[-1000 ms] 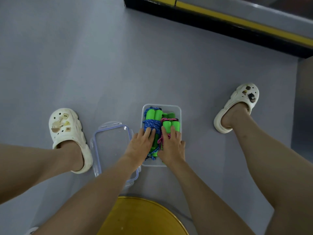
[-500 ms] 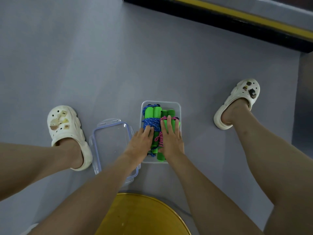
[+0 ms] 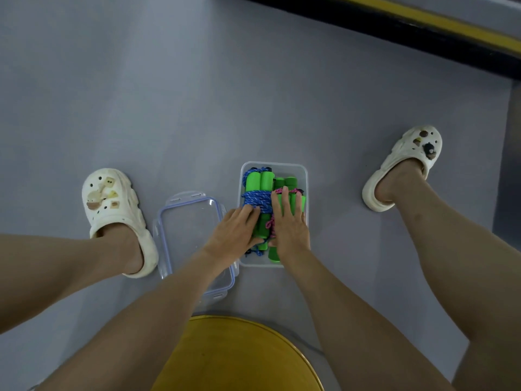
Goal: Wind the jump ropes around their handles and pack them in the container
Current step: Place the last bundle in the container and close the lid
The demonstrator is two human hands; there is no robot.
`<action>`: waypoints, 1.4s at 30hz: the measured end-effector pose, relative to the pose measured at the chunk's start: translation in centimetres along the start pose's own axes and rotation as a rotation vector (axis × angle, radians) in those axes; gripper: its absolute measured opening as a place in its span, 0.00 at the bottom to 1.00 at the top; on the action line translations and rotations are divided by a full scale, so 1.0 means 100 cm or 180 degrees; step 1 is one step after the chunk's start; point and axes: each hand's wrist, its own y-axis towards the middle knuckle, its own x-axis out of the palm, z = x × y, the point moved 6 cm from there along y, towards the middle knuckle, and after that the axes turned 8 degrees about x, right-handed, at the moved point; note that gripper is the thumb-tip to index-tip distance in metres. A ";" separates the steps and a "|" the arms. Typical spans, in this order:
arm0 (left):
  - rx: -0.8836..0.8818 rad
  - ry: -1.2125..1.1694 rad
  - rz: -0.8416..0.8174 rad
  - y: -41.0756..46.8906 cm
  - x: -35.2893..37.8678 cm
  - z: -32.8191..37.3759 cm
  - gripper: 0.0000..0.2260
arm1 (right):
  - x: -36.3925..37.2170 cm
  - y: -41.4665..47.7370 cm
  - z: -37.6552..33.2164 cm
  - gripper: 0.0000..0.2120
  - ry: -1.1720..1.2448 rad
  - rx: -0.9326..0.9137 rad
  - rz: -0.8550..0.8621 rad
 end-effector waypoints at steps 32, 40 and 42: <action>-0.1575 0.0019 -0.1536 -0.018 -0.038 -0.124 0.12 | -0.010 -0.004 -0.002 0.57 0.0218 0.0053 -0.0079; -0.1292 0.0511 -0.0944 0.019 -0.147 -0.106 0.10 | -0.029 -0.032 0.006 0.37 0.1174 0.0476 -0.0201; -0.1174 0.0633 -0.0844 0.028 -0.169 -0.084 0.10 | -0.051 -0.037 0.008 0.24 0.2388 0.0842 -0.0247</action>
